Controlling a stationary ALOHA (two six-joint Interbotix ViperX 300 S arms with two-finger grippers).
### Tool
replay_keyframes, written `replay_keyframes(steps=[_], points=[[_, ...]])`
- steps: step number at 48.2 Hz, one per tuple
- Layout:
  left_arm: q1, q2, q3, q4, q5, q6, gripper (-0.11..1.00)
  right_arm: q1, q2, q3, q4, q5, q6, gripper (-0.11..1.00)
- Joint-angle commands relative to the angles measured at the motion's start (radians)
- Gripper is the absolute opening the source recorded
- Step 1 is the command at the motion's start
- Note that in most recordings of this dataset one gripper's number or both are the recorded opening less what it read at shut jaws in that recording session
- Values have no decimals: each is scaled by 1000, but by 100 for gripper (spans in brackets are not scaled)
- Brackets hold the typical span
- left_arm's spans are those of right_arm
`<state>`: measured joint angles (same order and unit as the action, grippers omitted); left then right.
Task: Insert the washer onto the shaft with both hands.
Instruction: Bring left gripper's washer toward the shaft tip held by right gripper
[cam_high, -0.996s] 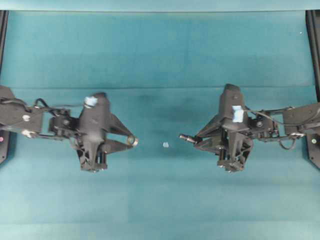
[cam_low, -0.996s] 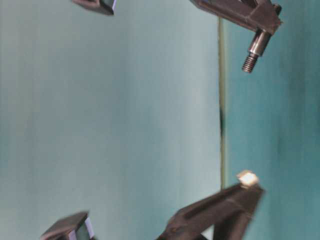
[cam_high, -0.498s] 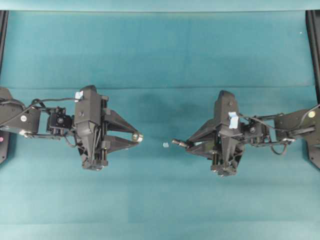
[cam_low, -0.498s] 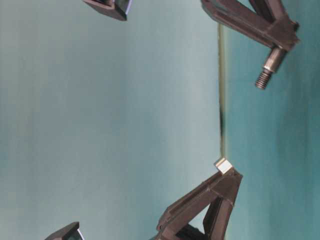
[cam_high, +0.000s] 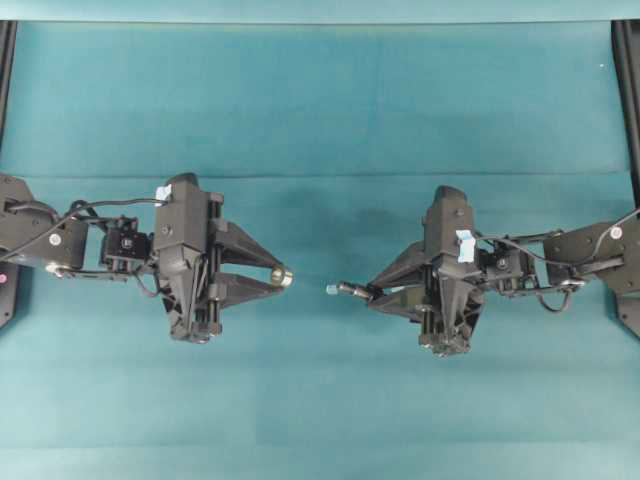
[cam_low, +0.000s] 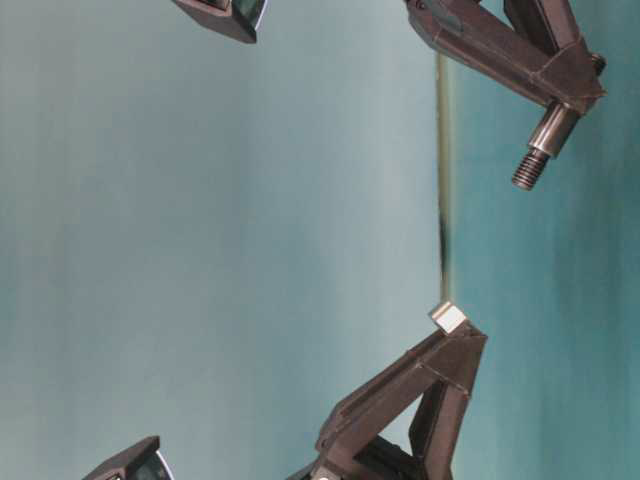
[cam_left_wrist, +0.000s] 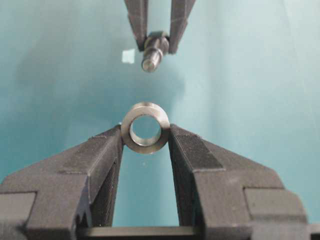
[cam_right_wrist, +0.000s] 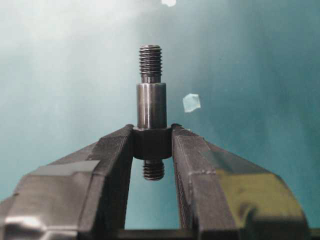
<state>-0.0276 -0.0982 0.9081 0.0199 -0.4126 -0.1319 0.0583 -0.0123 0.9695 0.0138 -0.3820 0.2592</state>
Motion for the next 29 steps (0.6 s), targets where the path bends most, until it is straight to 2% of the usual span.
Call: replay_keyframes(steps=[1, 19, 29], points=[[-3, -3, -15, 0, -11, -2, 35, 3, -3, -17, -3, -15, 5, 0], [-3, 9, -37, 0, -12, 0, 35, 2, 3, -25, -3, -17, 2, 0], [-5, 41, -69, 0, -12, 2, 35, 2, 17, -55, -3, -17, -37, 0]])
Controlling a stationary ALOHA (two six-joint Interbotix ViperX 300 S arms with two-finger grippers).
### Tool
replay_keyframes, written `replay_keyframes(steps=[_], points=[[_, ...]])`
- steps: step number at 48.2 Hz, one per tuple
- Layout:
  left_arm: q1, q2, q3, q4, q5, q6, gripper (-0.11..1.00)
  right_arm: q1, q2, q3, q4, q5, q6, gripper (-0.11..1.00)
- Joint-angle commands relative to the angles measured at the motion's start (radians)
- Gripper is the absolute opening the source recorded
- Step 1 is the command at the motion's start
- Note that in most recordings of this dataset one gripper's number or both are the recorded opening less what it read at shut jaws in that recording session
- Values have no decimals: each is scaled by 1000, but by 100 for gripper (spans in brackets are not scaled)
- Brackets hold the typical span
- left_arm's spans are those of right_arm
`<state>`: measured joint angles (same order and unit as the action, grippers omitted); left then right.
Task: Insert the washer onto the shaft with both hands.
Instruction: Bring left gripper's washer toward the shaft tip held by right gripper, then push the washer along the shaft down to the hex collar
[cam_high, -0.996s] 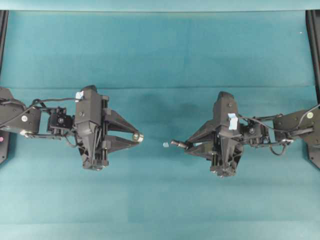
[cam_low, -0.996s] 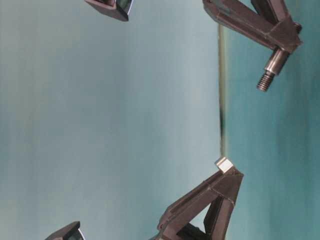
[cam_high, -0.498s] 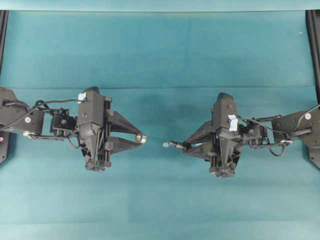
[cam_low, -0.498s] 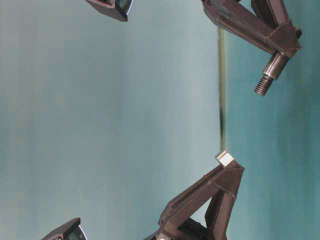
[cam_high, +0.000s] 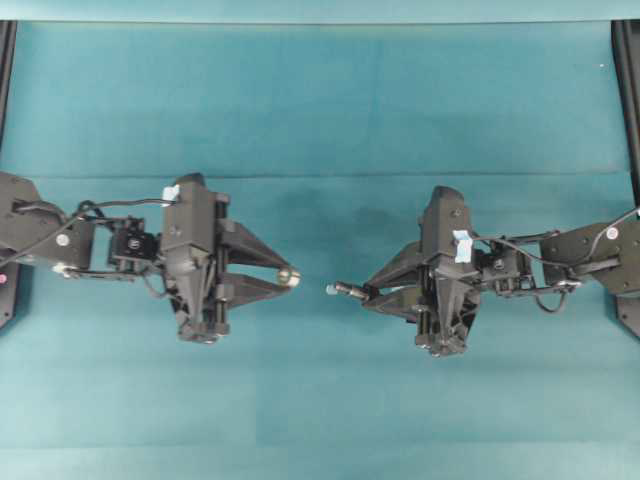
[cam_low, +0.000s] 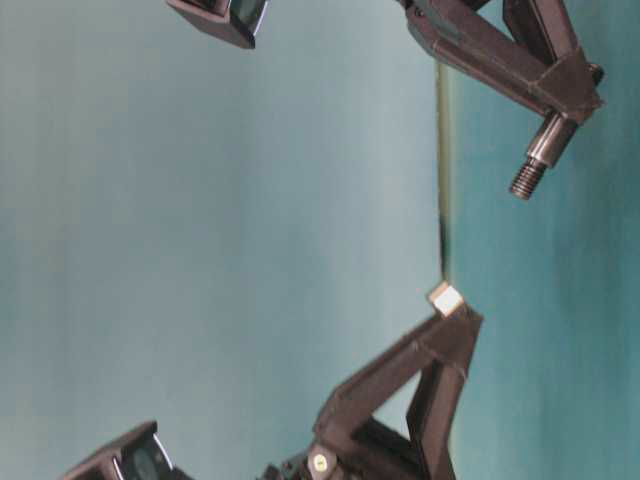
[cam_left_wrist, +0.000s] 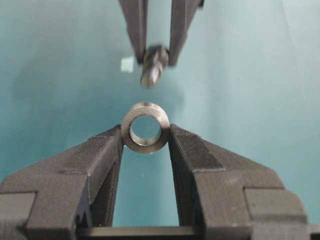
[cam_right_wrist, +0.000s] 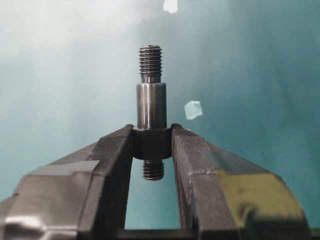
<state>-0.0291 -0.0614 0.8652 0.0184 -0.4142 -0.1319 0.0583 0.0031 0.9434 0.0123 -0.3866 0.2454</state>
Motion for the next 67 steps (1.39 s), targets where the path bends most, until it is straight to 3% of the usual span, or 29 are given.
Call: replay_keyframes(steps=[1, 13, 67], points=[[-6, 9, -29, 2, -11, 2, 35, 2, 3, -32, -3, -12, -26, 0], [-20, 31, -49, 2, -11, 2, 35, 2, 20, -72, -3, -11, -38, 0], [-20, 97, -103, 3, -3, 3, 35, 2, 20, -75, -3, -43, -38, 0]])
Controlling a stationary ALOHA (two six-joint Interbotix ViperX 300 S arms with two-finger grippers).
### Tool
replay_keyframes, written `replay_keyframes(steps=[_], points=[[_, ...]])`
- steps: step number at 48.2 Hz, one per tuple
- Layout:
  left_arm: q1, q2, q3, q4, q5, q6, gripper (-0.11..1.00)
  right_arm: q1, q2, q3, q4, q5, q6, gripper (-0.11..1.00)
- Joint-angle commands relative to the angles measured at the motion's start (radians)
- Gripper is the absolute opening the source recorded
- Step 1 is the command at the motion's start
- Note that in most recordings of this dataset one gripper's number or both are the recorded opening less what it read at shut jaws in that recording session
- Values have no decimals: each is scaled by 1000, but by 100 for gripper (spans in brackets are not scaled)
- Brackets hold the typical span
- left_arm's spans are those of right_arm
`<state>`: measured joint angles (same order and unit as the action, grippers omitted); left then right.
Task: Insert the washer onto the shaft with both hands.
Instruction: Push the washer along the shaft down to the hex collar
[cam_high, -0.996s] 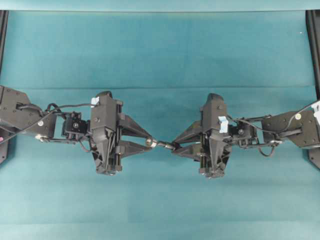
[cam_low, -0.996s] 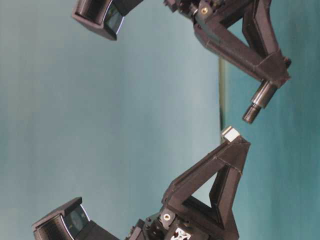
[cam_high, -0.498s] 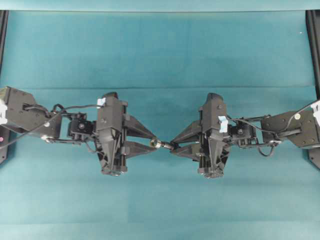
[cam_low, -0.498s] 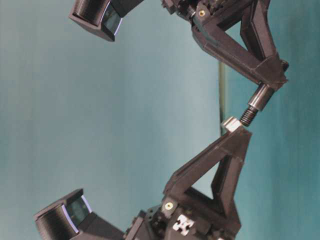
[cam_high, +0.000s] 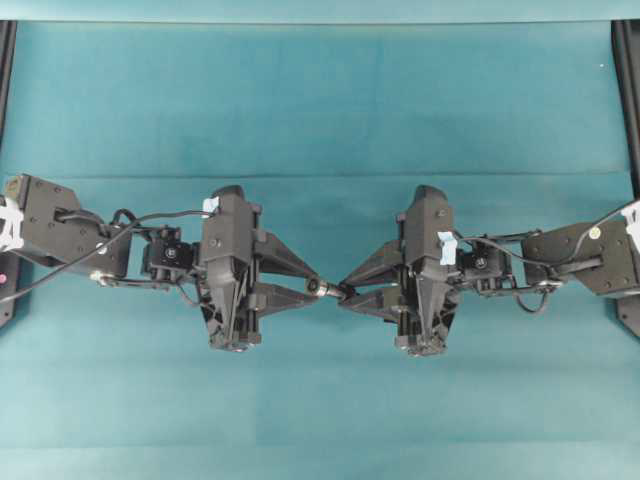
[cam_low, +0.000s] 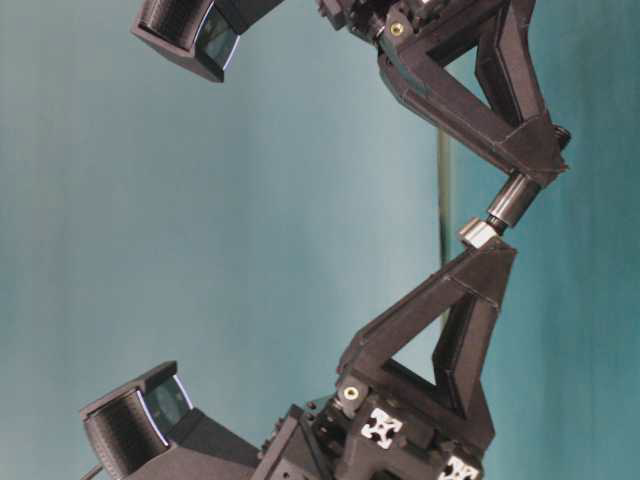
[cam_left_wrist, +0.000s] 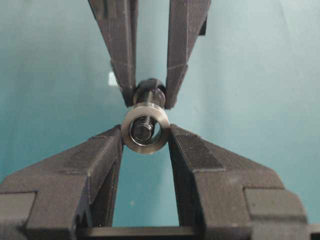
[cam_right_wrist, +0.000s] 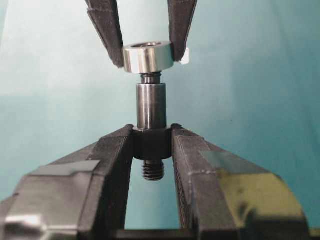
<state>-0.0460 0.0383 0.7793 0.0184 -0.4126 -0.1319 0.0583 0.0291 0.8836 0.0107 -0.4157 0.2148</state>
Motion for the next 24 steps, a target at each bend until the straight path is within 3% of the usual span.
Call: replay_keyframes(steps=[1, 24], points=[[-3, -2, -18, 3, -5, 3, 35, 2, -5, -15, 0, -12, -8, 0], [-3, 54, -80, 3, 26, 15, 35, 2, -5, -15, 0, -11, -8, 0]])
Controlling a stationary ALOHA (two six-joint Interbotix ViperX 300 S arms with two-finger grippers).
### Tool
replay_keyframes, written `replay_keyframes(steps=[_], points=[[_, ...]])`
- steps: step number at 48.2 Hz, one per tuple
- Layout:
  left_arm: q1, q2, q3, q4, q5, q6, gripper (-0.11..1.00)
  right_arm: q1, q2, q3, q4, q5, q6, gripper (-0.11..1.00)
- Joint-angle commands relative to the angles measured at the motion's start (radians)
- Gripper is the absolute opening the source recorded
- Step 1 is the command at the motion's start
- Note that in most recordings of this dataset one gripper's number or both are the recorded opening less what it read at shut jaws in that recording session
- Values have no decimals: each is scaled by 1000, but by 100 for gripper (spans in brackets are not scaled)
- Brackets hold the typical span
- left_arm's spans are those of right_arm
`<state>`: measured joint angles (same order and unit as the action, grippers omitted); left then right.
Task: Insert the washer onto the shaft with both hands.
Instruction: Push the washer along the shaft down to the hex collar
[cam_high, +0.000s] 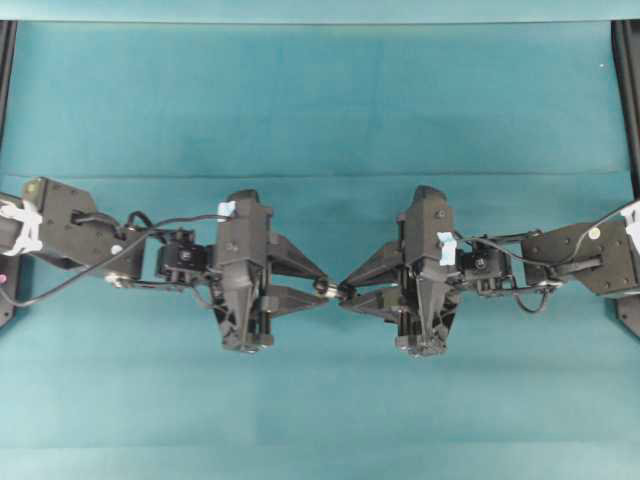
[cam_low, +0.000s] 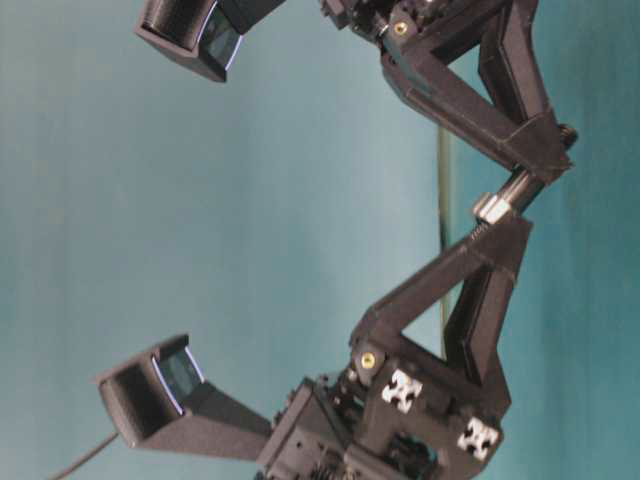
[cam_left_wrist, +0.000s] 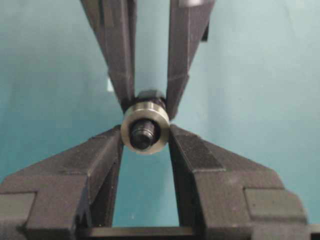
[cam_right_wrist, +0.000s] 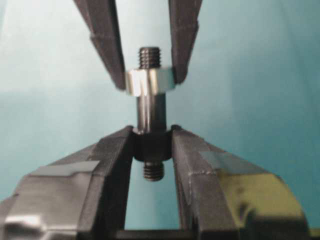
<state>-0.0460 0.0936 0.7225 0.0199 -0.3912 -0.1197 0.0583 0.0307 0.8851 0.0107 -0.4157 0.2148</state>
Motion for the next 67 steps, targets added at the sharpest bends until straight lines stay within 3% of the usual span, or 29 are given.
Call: replay_keyframes(steps=[1, 67], points=[[-3, 0, -25, 0, 8, 3, 35, 2, -8, -17, -2, -11, -8, 0], [-3, 41, -71, 0, 52, 0, 35, 2, -6, -18, -2, -5, -8, 0]])
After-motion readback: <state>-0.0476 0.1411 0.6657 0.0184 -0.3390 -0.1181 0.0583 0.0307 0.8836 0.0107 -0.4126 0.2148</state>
